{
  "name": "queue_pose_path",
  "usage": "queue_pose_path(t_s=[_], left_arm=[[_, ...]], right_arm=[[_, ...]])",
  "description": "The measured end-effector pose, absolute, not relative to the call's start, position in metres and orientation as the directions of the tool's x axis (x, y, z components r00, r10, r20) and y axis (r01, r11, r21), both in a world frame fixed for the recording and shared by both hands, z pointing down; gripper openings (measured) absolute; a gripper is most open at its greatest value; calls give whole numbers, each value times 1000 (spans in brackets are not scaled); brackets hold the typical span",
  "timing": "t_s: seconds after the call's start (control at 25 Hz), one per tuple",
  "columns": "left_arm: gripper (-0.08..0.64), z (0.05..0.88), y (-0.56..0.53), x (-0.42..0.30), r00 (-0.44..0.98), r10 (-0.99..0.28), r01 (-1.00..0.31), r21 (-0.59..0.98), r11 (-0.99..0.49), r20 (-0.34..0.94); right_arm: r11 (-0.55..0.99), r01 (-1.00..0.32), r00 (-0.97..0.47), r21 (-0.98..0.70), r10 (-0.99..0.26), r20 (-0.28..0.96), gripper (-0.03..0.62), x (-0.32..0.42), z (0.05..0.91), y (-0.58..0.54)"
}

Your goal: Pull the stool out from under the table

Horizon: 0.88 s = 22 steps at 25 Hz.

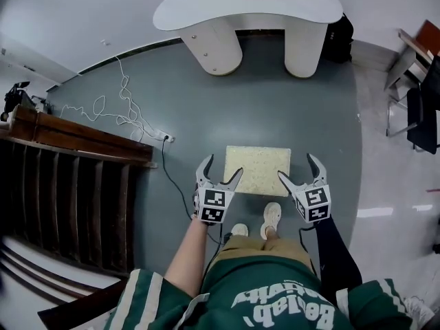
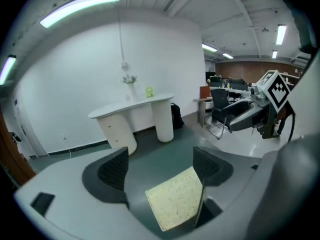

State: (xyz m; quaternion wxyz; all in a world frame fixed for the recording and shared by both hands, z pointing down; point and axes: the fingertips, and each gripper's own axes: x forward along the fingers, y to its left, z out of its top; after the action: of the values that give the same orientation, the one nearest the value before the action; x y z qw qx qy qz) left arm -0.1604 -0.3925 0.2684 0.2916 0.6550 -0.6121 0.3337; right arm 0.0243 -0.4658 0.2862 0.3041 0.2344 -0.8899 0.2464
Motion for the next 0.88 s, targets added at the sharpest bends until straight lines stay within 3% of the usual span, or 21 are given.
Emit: queue_pose_path(t_s=[0.44,0.88], left_arm=[[399,179,-443,-195,28,-776,-994,-66,-89,630],[399,117,-443,-298,147,-863,-982,-32,-185,483]], right_arm=[[794,-578,-738,-188,-410,536,456,-20,206,-517],[711,-701,-652,-57,-606,456,456,-115,124,-508]])
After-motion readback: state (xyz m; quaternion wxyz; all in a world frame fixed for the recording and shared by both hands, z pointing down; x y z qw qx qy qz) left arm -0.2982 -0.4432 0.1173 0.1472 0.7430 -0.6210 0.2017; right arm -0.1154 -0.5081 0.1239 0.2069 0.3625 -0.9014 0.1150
